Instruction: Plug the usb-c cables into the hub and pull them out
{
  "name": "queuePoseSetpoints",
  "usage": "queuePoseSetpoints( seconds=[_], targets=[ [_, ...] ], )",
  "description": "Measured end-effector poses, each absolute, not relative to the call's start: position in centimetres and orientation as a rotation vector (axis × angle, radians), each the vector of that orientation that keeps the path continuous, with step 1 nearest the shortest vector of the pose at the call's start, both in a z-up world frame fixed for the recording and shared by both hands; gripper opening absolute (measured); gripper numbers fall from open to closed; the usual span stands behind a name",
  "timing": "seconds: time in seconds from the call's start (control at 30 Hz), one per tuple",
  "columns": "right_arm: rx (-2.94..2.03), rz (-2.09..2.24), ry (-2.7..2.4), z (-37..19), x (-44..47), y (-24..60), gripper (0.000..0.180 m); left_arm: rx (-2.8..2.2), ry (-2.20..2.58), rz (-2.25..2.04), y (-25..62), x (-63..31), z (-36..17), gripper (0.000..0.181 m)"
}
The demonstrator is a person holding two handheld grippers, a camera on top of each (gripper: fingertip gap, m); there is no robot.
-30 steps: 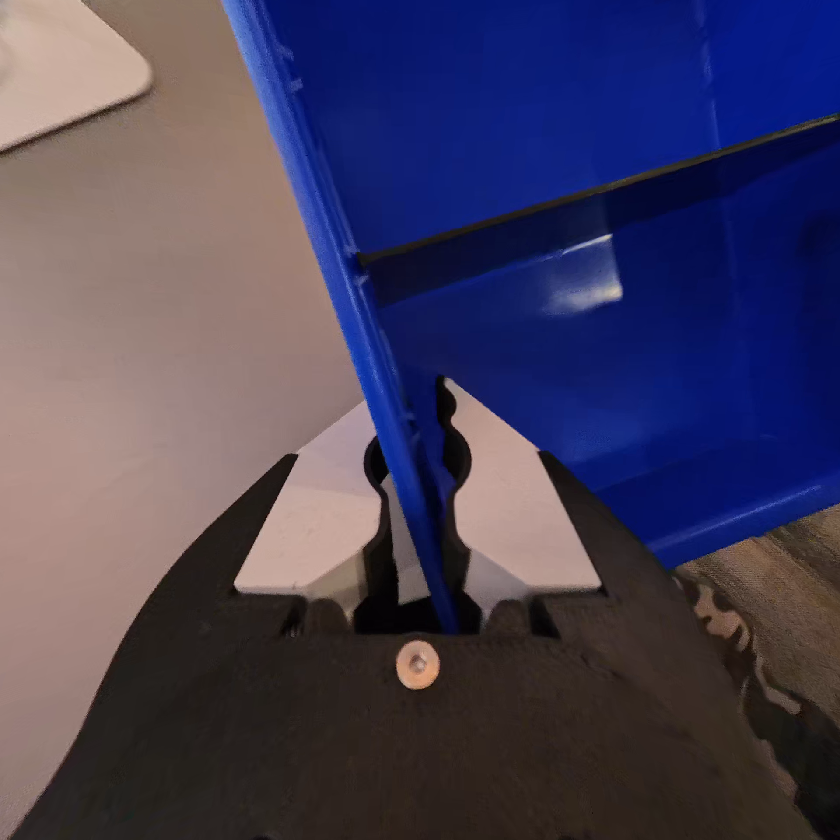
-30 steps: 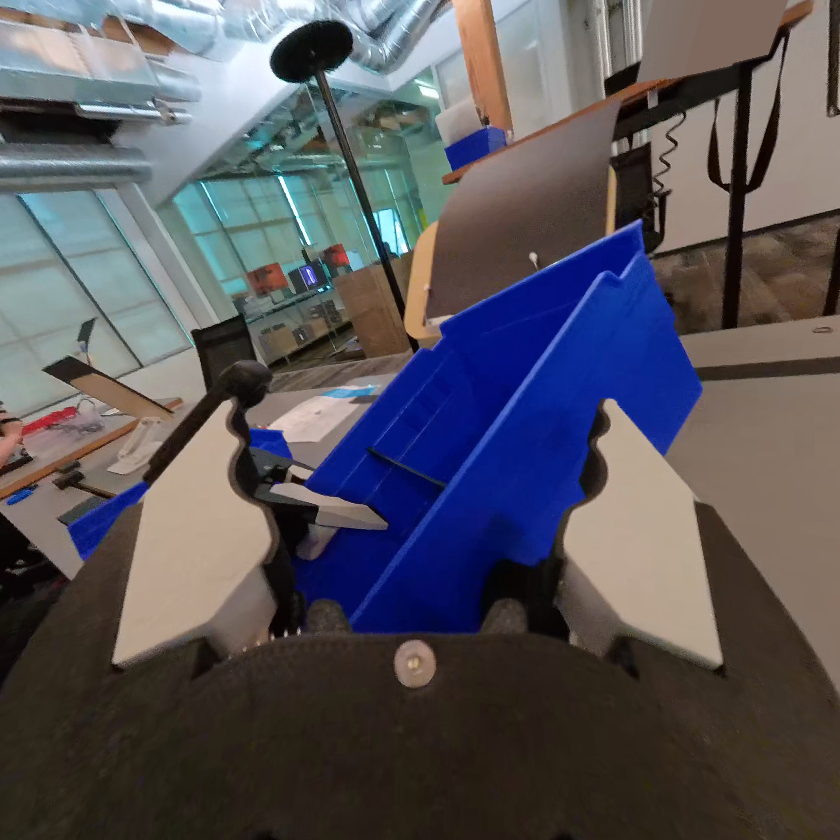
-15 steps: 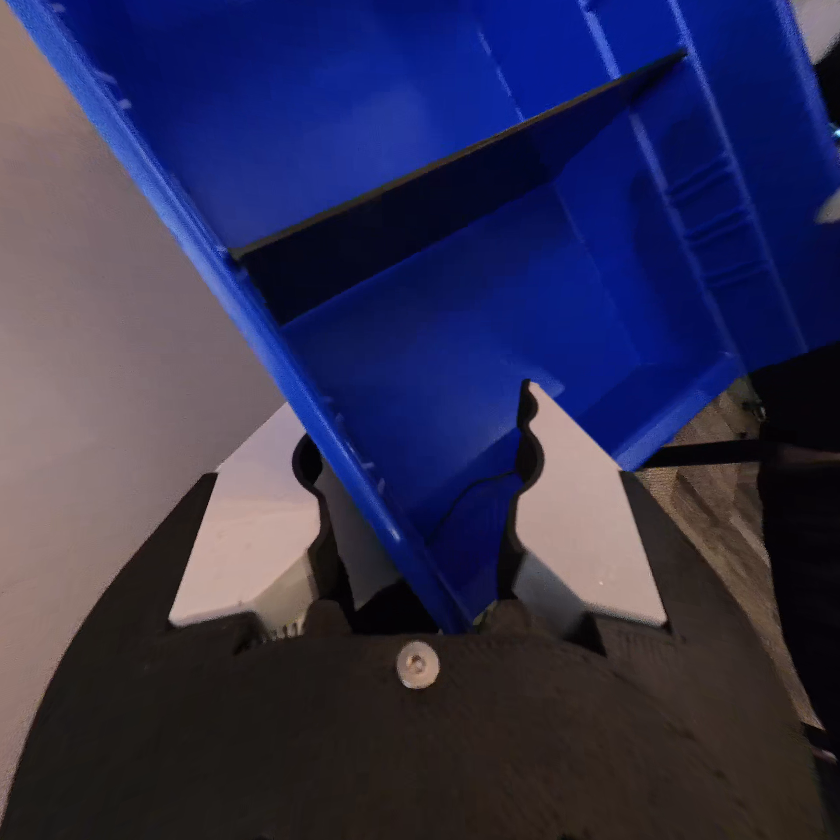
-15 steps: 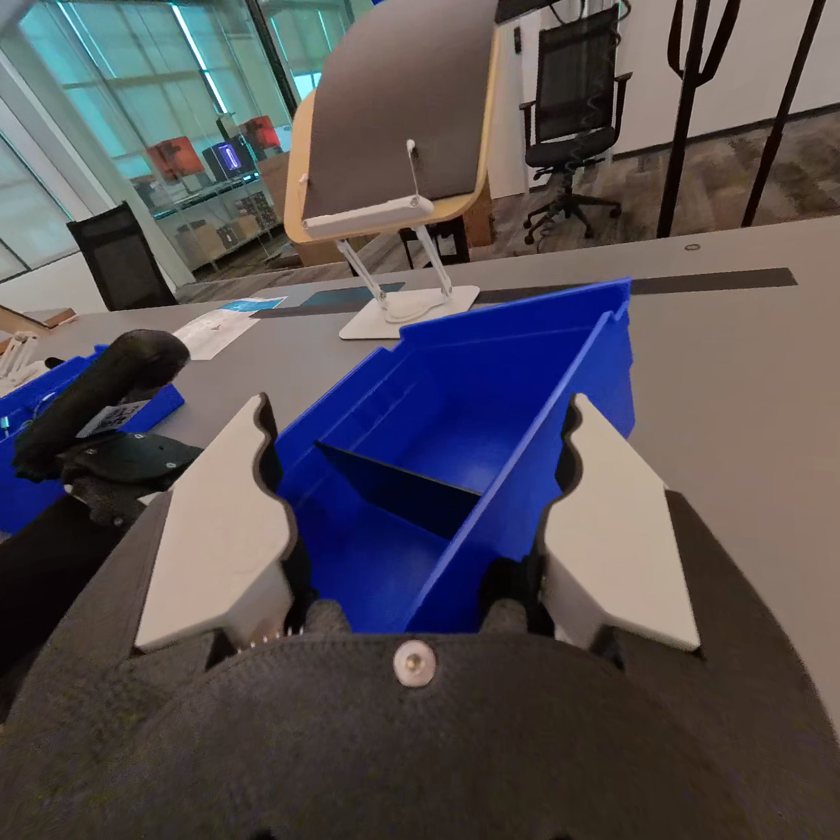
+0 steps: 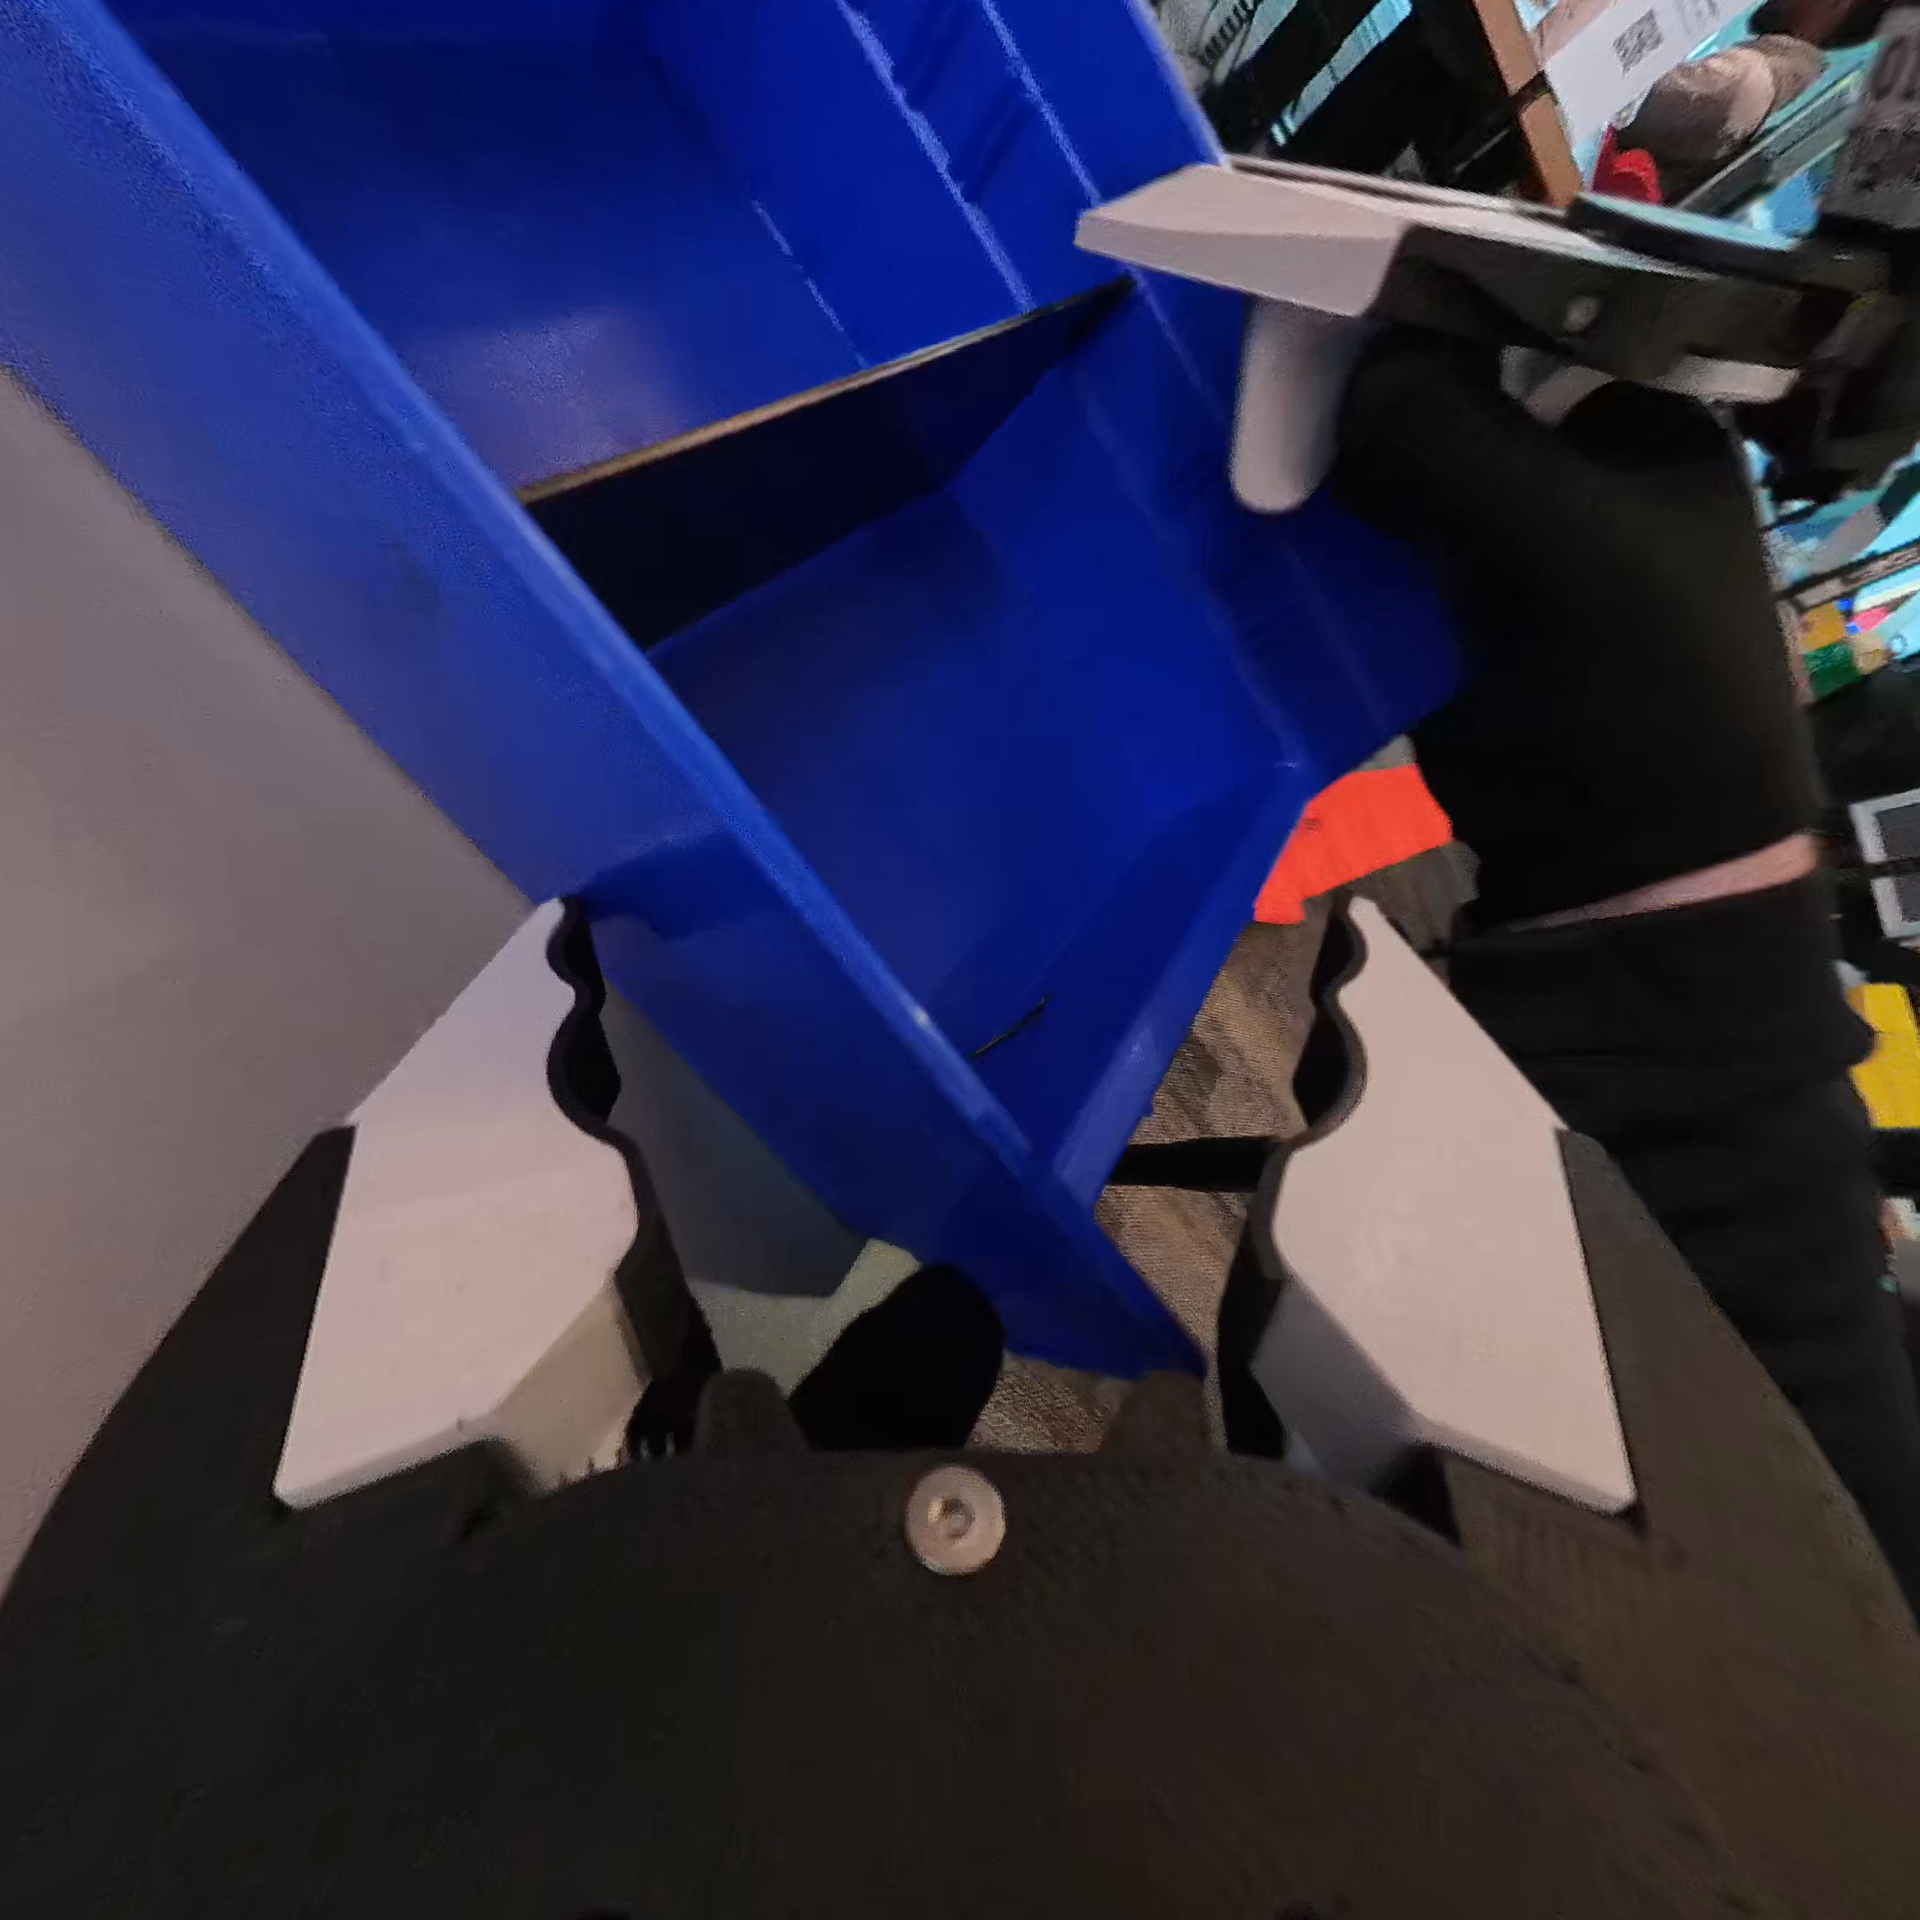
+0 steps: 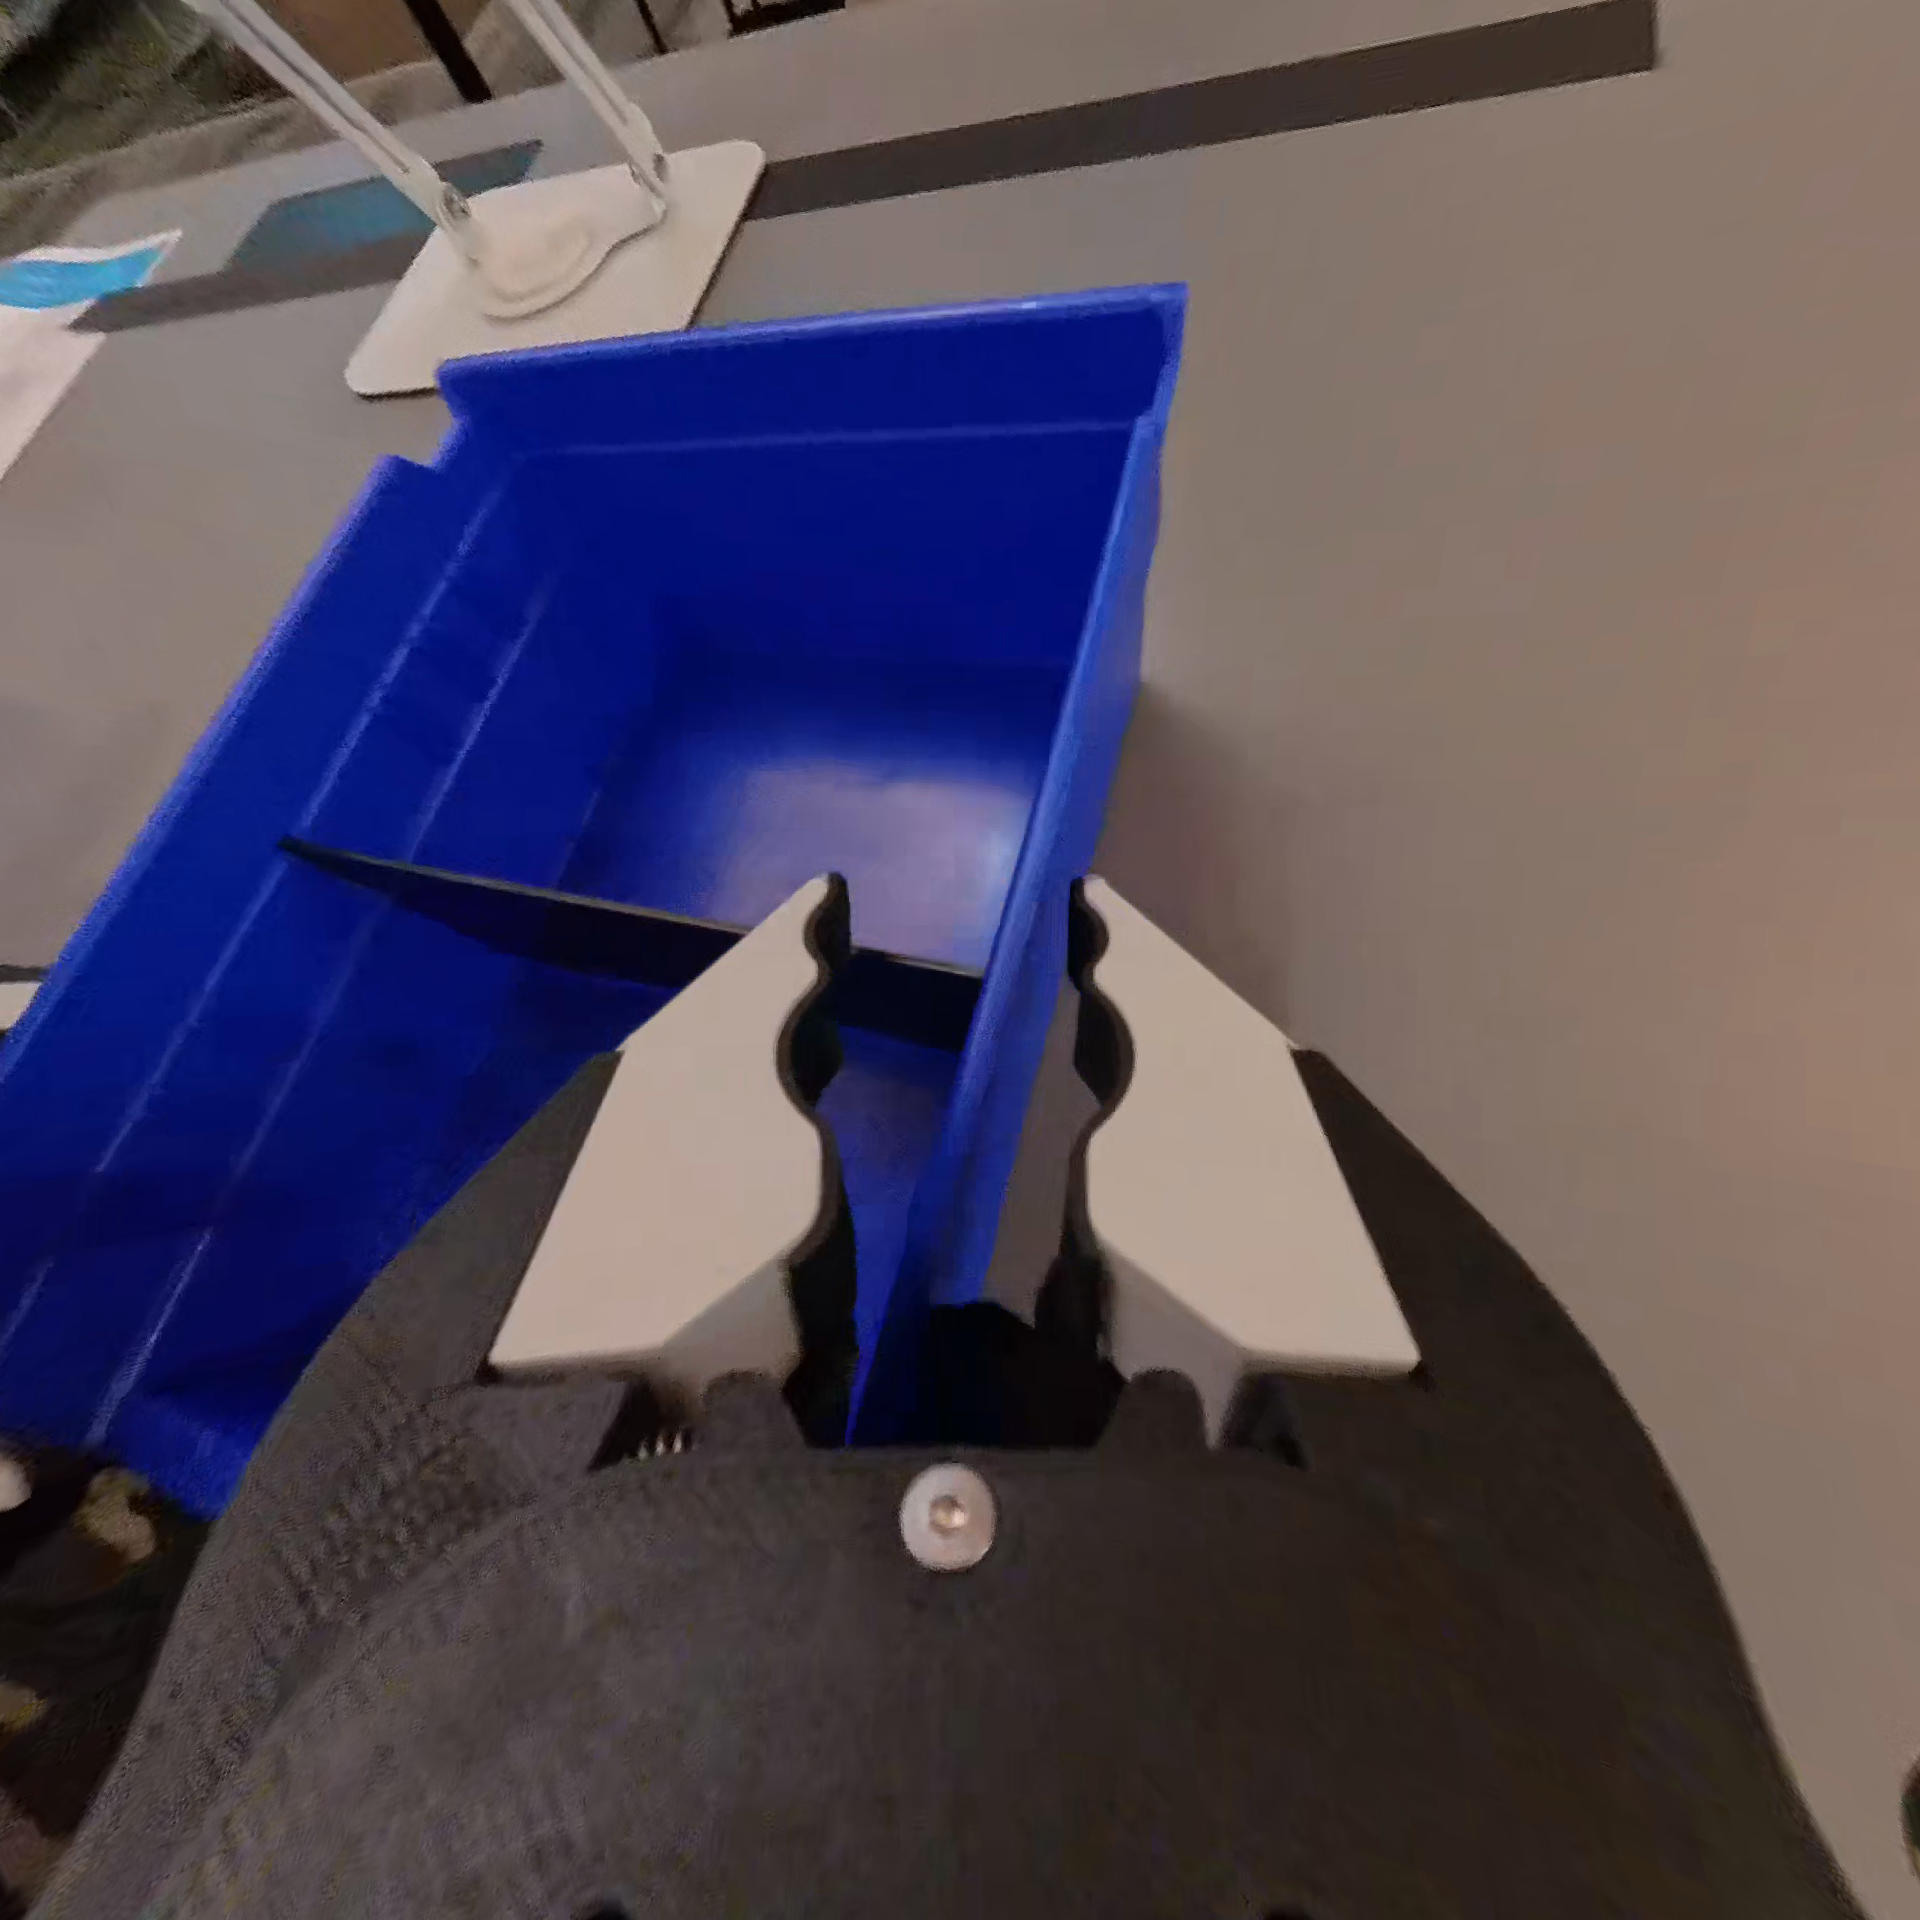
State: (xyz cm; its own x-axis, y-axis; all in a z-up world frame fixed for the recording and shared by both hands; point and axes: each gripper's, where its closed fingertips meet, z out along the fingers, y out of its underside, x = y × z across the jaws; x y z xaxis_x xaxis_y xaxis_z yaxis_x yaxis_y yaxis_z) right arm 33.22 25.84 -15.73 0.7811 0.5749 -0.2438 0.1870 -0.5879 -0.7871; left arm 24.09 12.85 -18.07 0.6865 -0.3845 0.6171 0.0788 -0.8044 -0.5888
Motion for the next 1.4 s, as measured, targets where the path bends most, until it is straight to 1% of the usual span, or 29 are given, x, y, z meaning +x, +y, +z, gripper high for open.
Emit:
queuePoseSetpoints(
  seconds=[0.03,0.1,0.17,0.2,0.23,0.27,0.3,0.4,0.53,0.57,0.6,0.67,0.7,0.77,0.8,0.83,0.9,0.97,1.13,1.23,1.33,1.4],
  targets=[
    [-2.171,0.570,-0.556,-16.0,33.8,26.5,0.043,-2.305,0.234,-1.049,12.7,24.4,-18.0,0.132],
    [-2.172,0.555,-0.601,-16.5,33.8,27.0,0.036,-2.302,0.239,-1.080,12.4,24.7,-17.8,0.132],
    [-2.183,0.542,-0.599,-16.5,34.2,27.2,0.034,-2.293,0.243,-1.121,12.0,24.4,-17.6,0.124],
    [-2.171,0.501,-0.599,-16.2,34.6,27.6,0.038,-2.277,0.237,-1.142,11.8,24.0,-17.3,0.119],
    [-2.150,0.415,-0.584,-15.7,35.3,28.1,0.050,-2.263,0.239,-1.134,11.5,23.5,-16.9,0.120],
    [-2.119,0.297,-0.567,-14.9,36.4,28.8,0.067,-2.254,0.259,-1.107,11.1,22.8,-16.5,0.119],
    [-2.072,0.205,-0.566,-13.8,37.0,29.0,0.075,-2.244,0.292,-1.062,10.6,21.8,-16.0,0.118],
    [-1.931,-0.065,-0.537,-9.4,38.8,28.7,0.071,-2.160,0.353,-0.949,9.3,17.7,-12.3,0.114],
    [-1.741,-0.187,-0.583,-3.4,36.6,26.3,0.065,-2.100,0.424,-0.666,7.4,7.8,-6.9,0.108],
    [-1.702,-0.184,-0.609,-2.3,35.3,25.6,0.064,-2.107,0.407,-0.601,7.0,4.5,-6.0,0.102],
    [-1.671,-0.155,-0.648,-1.5,33.6,24.7,0.061,-2.120,0.395,-0.547,6.4,1.0,-5.2,0.091],
    [-1.647,-0.096,-0.742,-0.8,30.0,23.0,0.057,-2.165,0.308,-0.388,5.9,-7.3,-4.2,0.087],
    [-1.627,-0.079,-0.784,-0.5,28.2,22.2,0.056,-2.194,0.283,-0.322,5.4,-11.4,-4.1,0.077],
    [-1.579,-0.035,-0.866,-0.2,24.5,20.4,0.052,-2.299,0.205,-0.155,4.3,-20.0,-4.6,0.074],
    [-1.559,-0.004,-0.906,-0.1,22.7,19.5,0.049,-2.352,0.222,-0.063,3.6,-23.8,-5.1,0.068],
    [-1.535,0.029,-0.932,0.0,21.0,18.7,0.049,-2.381,0.257,0.029,3.1,-27.0,-5.4,0.065],
    [-1.498,0.107,-1.002,-0.2,17.4,17.2,0.048,-2.364,0.505,0.169,2.6,-30.6,-6.1,0.043],
    [-1.493,0.140,-1.054,-0.7,15.0,15.9,0.047,-2.395,0.781,0.326,2.0,-33.2,-8.5,0.036],
    [-1.482,0.233,-1.124,-1.8,11.2,13.3,0.046,-2.509,1.266,0.484,1.3,-35.5,-15.9,0.034],
    [-1.493,0.254,-1.158,-2.9,10.2,12.2,0.046,-2.505,1.432,0.484,1.8,-36.1,-18.7,0.047],
    [-1.522,0.265,-1.188,-4.1,9.7,11.5,0.046,-2.501,1.530,0.471,2.5,-36.5,-20.7,0.055],
    [-1.532,0.282,-1.198,-4.5,9.4,11.0,0.045,-2.491,1.616,0.489,2.8,-36.9,-21.9,0.055]
  ],
)
